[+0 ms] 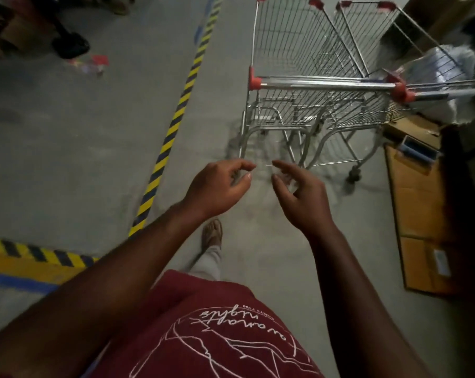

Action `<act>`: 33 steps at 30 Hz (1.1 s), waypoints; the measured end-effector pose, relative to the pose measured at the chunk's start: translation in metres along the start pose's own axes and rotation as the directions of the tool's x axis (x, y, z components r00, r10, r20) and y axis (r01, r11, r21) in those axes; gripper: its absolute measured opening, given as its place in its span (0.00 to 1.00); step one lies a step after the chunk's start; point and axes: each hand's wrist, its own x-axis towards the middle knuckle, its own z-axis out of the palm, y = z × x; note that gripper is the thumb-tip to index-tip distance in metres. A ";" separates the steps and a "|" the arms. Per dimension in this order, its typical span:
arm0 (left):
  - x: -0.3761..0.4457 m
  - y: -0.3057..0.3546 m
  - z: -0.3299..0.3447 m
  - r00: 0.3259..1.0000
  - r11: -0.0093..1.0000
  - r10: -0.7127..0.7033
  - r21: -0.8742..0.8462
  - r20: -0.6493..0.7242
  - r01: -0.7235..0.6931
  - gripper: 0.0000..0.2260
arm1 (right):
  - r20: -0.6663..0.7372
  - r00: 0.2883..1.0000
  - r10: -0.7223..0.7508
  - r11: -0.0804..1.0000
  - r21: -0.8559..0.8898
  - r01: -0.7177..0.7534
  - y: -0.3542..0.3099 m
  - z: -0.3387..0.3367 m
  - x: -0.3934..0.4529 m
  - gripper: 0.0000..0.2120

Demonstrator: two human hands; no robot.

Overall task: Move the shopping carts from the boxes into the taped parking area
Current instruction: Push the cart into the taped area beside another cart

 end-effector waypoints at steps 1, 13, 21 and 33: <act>0.022 -0.002 0.003 1.000 1.000 0.007 -0.005 0.007 -0.007 0.13 | -0.003 1.000 0.001 1.000 0.013 -0.001 0.004 -0.001 0.018 0.14; 0.274 0.021 0.028 0.974 0.997 0.073 0.011 0.214 -0.077 0.19 | 0.001 0.989 0.148 0.988 -0.050 -0.148 0.070 -0.066 0.227 0.15; 0.389 0.013 0.094 0.944 0.948 -0.261 0.240 0.200 0.211 0.28 | 0.171 0.977 0.129 0.938 -0.340 -0.064 0.159 -0.098 0.363 0.21; 0.378 0.035 0.106 0.774 0.734 -0.612 0.481 0.163 0.479 0.28 | 0.499 0.847 0.183 0.842 -0.525 0.128 0.202 -0.097 0.398 0.30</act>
